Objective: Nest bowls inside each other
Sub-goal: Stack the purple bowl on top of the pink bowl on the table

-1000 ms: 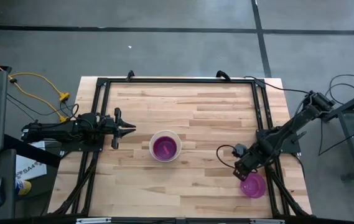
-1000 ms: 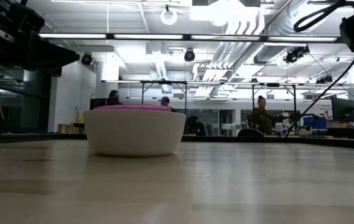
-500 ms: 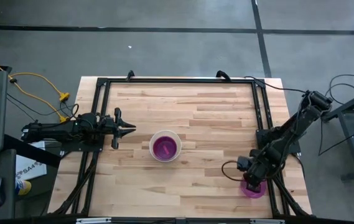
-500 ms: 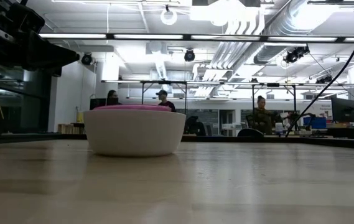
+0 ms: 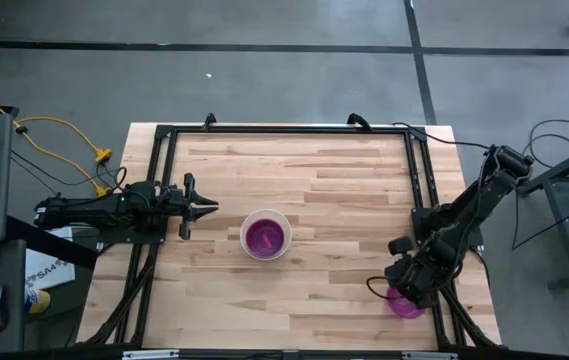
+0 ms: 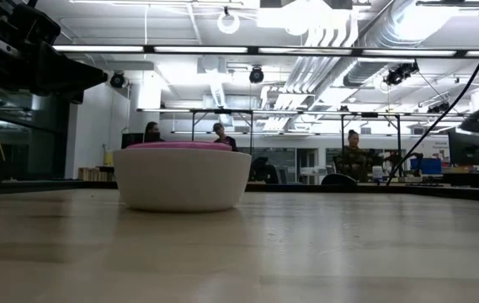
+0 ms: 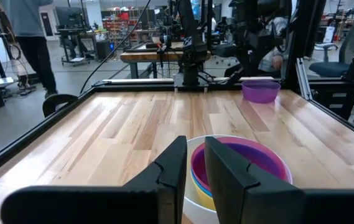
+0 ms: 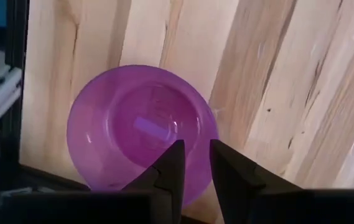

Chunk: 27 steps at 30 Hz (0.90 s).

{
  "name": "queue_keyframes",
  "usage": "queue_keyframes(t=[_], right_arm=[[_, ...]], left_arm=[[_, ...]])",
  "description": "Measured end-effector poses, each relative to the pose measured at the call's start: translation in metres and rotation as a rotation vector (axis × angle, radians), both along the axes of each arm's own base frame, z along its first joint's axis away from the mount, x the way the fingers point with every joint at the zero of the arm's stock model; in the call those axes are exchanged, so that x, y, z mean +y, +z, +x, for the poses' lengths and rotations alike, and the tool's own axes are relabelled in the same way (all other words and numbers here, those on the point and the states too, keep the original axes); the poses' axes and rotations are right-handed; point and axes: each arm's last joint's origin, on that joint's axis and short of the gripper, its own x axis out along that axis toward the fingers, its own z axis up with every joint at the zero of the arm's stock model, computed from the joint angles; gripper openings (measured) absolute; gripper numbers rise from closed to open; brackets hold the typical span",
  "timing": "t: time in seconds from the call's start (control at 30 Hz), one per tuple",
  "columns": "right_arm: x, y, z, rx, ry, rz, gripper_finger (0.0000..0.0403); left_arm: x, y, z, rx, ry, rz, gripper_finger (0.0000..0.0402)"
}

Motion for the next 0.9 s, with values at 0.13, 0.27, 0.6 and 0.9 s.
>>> queue_keyframes(t=[0.13, 0.27, 0.6, 0.9], right_arm=[[-0.001, -0.001, 0.000, -0.030, 0.047, -0.038, 0.0068], [0.000, -0.006, 0.003, -0.042, 0.072, -0.084, 0.0071], [0.006, -0.017, 0.008, -0.015, 0.089, -0.119, 0.0084], [0.011, -0.027, 0.012, 0.005, 0.090, -0.144, 0.0084]], left_arm=[[0.000, 0.000, 0.000, 0.000, 0.000, 0.000, 0.0058], [0.000, 0.000, 0.000, 0.000, 0.000, 0.000, 0.0058], [0.000, 0.000, 0.000, 0.000, 0.000, 0.000, 0.0058], [0.000, 0.000, 0.000, 0.000, 0.000, 0.000, 0.0058]])
